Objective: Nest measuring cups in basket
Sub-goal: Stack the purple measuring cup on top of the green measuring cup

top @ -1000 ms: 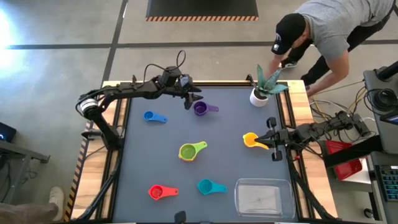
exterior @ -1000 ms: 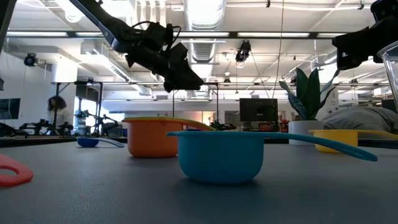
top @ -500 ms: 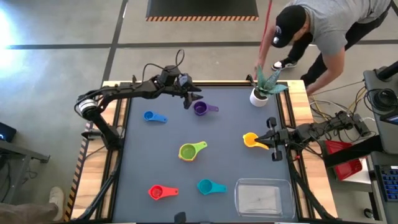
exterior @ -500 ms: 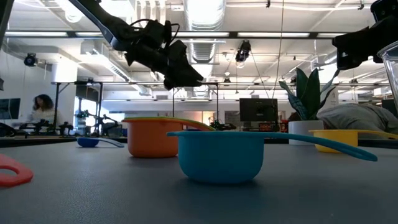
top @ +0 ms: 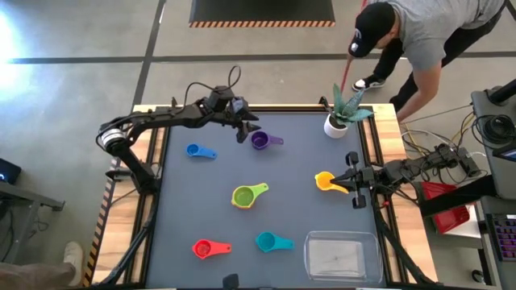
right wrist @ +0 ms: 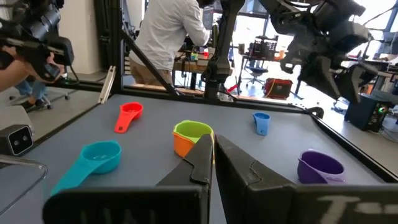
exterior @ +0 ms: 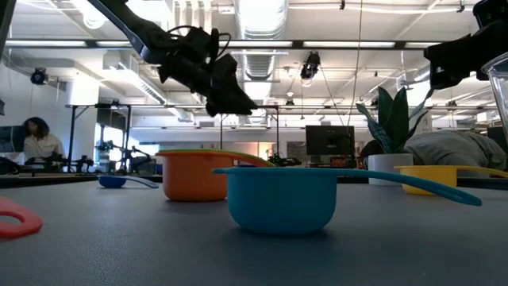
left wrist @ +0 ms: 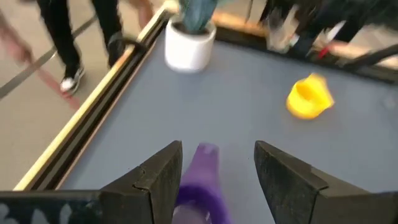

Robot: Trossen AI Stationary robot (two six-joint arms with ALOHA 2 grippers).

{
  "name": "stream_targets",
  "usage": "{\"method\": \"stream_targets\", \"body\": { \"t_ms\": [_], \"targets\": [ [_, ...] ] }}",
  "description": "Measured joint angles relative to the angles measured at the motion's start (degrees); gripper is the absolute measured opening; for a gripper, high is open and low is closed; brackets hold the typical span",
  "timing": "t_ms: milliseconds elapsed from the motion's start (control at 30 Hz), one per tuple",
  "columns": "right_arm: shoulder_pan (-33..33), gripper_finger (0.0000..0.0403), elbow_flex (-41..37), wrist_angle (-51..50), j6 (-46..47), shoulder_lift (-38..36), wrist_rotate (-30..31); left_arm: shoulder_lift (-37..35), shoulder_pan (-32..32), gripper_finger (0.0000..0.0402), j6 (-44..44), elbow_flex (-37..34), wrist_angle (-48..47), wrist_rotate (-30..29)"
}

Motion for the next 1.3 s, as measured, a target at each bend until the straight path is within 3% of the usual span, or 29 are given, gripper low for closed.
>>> {"method": "stream_targets", "body": {
  "t_ms": [867,1300],
  "targets": [
    [0.0,0.0009,0.0,0.0,0.0,0.0,0.0,8.0,1.1,0.0184,2.0,-0.1,-2.7,-4.4],
    [0.0,0.0009,0.0,0.0,0.0,0.0,0.0,8.4,1.2,0.0228,1.4,0.0,-2.0,-6.6]
  ]
}}
